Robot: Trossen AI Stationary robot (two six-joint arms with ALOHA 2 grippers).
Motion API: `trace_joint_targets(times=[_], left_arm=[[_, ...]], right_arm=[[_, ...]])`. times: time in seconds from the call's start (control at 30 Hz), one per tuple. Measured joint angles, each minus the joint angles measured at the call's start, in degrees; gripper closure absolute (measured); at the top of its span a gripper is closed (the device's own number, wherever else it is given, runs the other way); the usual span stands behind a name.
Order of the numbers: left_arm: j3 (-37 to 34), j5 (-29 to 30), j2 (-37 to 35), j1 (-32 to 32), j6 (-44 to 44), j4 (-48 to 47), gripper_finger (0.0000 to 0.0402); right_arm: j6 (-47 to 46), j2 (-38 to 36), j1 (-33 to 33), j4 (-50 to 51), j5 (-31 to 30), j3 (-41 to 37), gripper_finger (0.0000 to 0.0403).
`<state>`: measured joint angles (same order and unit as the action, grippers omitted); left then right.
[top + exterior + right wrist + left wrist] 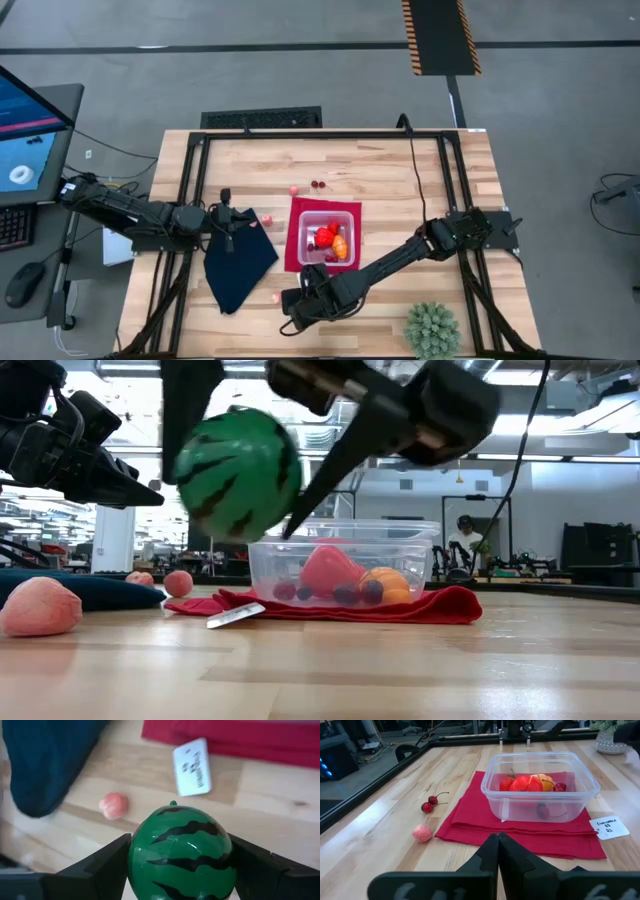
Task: Pick and placing Produce into tupperware
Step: Put the watermelon in the transparent bin
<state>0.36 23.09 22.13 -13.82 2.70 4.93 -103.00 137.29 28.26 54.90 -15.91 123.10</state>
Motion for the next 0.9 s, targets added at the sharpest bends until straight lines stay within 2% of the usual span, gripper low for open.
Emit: trace_joint_targets(times=[0.13, 0.53, 0.9], left_arm=[[0.0, 0.0, 0.0, 0.0, 0.0, 0.0, 0.0402], [0.0, 0.0, 0.0, 0.0, 0.0, 0.0, 0.0401], [0.0, 0.0, 0.0, 0.0, 0.0, 0.0, 0.0401]], right_arm=[[-2.3, 0.0, 0.3, 7.6, -2.5, 2.5, 0.0089], [-1.8, -0.2, -4.3, 29.7, -3.7, 11.9, 0.0089], [1.4, -1.2, -13.8, 34.9, -1.2, 11.8, 0.0089]])
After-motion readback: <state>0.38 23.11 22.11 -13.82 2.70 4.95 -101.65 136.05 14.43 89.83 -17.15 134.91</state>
